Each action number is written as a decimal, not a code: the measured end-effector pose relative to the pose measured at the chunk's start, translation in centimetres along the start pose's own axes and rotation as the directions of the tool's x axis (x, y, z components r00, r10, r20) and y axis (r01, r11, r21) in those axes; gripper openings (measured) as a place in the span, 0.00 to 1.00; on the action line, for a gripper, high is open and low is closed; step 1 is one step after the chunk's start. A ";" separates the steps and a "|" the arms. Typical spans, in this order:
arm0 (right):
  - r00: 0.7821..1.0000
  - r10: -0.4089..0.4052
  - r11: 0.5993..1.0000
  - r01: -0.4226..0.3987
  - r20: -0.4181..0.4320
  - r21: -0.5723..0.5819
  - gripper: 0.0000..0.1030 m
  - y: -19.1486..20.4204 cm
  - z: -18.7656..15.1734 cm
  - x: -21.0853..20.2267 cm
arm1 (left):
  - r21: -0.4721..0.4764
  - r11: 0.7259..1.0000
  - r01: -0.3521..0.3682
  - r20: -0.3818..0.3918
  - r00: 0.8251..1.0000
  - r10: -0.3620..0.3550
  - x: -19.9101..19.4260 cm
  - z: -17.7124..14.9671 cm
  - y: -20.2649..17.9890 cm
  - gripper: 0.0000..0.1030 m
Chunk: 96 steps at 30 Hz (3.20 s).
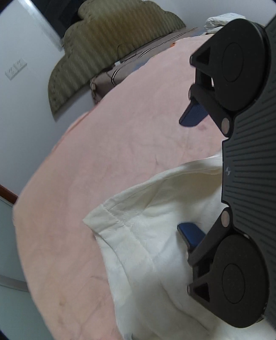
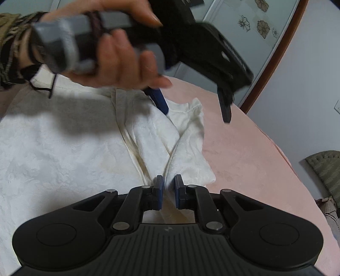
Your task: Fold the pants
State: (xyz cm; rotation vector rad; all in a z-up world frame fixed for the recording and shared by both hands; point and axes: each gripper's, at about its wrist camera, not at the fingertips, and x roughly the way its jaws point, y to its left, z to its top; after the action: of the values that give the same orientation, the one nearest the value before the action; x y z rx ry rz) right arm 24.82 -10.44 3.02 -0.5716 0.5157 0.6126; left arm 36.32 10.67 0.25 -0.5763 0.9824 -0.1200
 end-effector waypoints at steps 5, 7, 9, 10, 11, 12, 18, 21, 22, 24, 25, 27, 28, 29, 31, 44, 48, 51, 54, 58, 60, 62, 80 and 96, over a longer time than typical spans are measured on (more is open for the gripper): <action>1.000 -0.005 1.000 0.004 0.014 0.026 0.10 -0.1 0.0 0.2 | -0.088 0.996 0.026 0.054 0.998 -0.021 -0.8 -0.6 1.7 0.17; 1.000 -0.014 0.999 0.013 0.028 0.034 0.10 -0.2 -0.2 -0.1 | -0.056 0.997 0.051 0.142 0.989 -0.043 -3.1 -2.2 1.9 0.13; 0.999 -0.024 0.999 0.022 0.045 0.040 0.10 0.0 -0.2 -0.5 | 0.020 0.998 0.068 0.252 0.965 -0.070 -7.0 -4.9 1.5 0.09; 0.998 -0.032 0.999 0.029 0.060 0.040 0.10 0.3 -0.1 -1.1 | 0.049 0.996 0.075 0.289 0.953 -0.086 -8.6 -6.0 1.3 0.07; 0.996 -0.038 0.999 0.035 0.075 0.040 0.10 0.5 -0.1 -1.7 | 0.078 0.993 0.085 0.324 0.940 -0.106 -10.7 -7.4 1.2 0.07; 0.995 -0.046 0.998 0.042 0.087 0.041 0.10 0.7 0.0 -2.3 | 0.094 0.990 0.102 0.348 0.929 -0.128 -12.5 -8.7 1.3 0.07; 0.989 -0.015 0.999 0.008 0.145 0.048 0.10 3.4 -0.2 -6.8 | 0.069 0.975 0.213 0.390 0.894 -0.223 -19.8 -16.3 4.0 0.07; 0.993 -0.013 1.000 0.011 0.121 0.014 0.10 5.6 -0.9 -7.4 | 0.030 0.987 0.157 0.362 0.919 -0.157 -18.5 -18.0 5.1 0.07; 0.993 -0.041 0.999 0.042 0.114 -0.009 0.13 6.3 -1.3 -7.1 | 0.000 0.990 0.144 0.342 0.930 -0.135 -17.8 -18.0 5.4 0.07; 0.990 -0.122 0.991 0.126 0.075 -0.047 0.23 7.1 -2.0 -6.6 | -0.038 0.989 0.145 0.322 0.938 -0.125 -17.0 -17.8 6.1 0.12; 0.984 -0.171 0.982 0.175 0.058 -0.071 0.32 7.4 -2.4 -6.4 | -0.055 0.988 0.143 0.321 0.940 -0.118 -16.7 -17.6 6.2 0.14; 0.970 -0.238 0.962 0.243 0.053 -0.123 0.45 7.8 -3.2 -6.9 | -0.097 0.982 0.162 0.321 0.939 -0.123 -16.1 -17.0 6.5 0.17; 0.965 -0.256 0.956 0.260 0.050 -0.132 0.48 7.8 -3.6 -7.3 | -0.113 0.978 0.176 0.319 0.939 -0.132 -15.8 -16.5 6.8 0.23; 0.962 -0.269 0.953 0.272 0.039 -0.132 0.48 7.6 -4.1 -7.7 | -0.131 0.974 0.187 0.323 0.937 -0.136 -15.6 -16.2 7.2 0.33; 0.954 -0.300 0.945 0.298 0.003 -0.137 0.48 7.3 -5.0 -7.9 | -0.173 0.964 0.201 0.346 0.929 -0.131 -15.5 -15.9 7.6 0.44; 0.926 -0.370 0.916 0.351 -0.071 -0.195 0.06 6.1 -6.5 -6.8 | -0.092 0.988 0.127 0.434 0.898 -0.075 -18.4 -14.6 6.9 0.08; 0.948 -0.312 0.943 0.300 -0.066 -0.146 0.06 7.0 -5.9 -9.8 | -0.016 0.996 0.091 0.430 0.900 -0.075 -20.2 -15.4 6.8 0.07; 0.965 -0.253 0.962 0.243 -0.070 -0.128 0.06 8.5 -5.8 -12.5 | 0.001 0.997 0.078 0.389 0.918 -0.072 -21.1 -16.4 7.8 0.07; 0.977 -0.193 0.977 0.183 -0.089 -0.109 0.05 10.0 -6.0 -14.2 | 0.009 0.999 0.053 0.346 0.937 -0.053 -21.4 -17.4 8.6 0.07; 0.986 -0.123 0.990 0.115 -0.110 -0.082 0.05 11.5 -6.3 -15.2 | 0.019 1.000 0.021 0.317 0.948 -0.026 -21.9 -18.5 9.8 0.07; 0.988 -0.104 0.992 0.095 -0.115 -0.077 0.05 11.9 -6.4 -15.4 | 0.036 0.999 0.006 0.318 0.948 -0.017 -22.0 -18.8 10.1 0.07; 0.989 -0.087 0.995 0.081 -0.118 -0.053 0.05 12.0 -6.5 -15.4 | 0.047 0.999 -0.026 0.300 0.954 0.010 -21.3 -18.7 10.1 0.08; 0.999 0.003 0.948 0.010 -0.042 0.319 0.13 8.3 -8.4 -19.5 | 0.070 0.954 -0.292 0.443 0.866 0.233 -24.6 -19.6 7.4 0.32; 0.872 -0.357 0.461 0.475 -0.334 0.750 0.14 -2.2 -20.6 -27.2 | 0.761 0.524 0.382 -0.214 0.911 -0.353 -14.5 -28.2 -13.4 0.49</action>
State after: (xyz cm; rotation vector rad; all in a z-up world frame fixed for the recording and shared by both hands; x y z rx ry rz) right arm 1.42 -35.28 5.05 0.1857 0.6870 -0.1961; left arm 7.37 -7.05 6.17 0.0741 0.7136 -0.9226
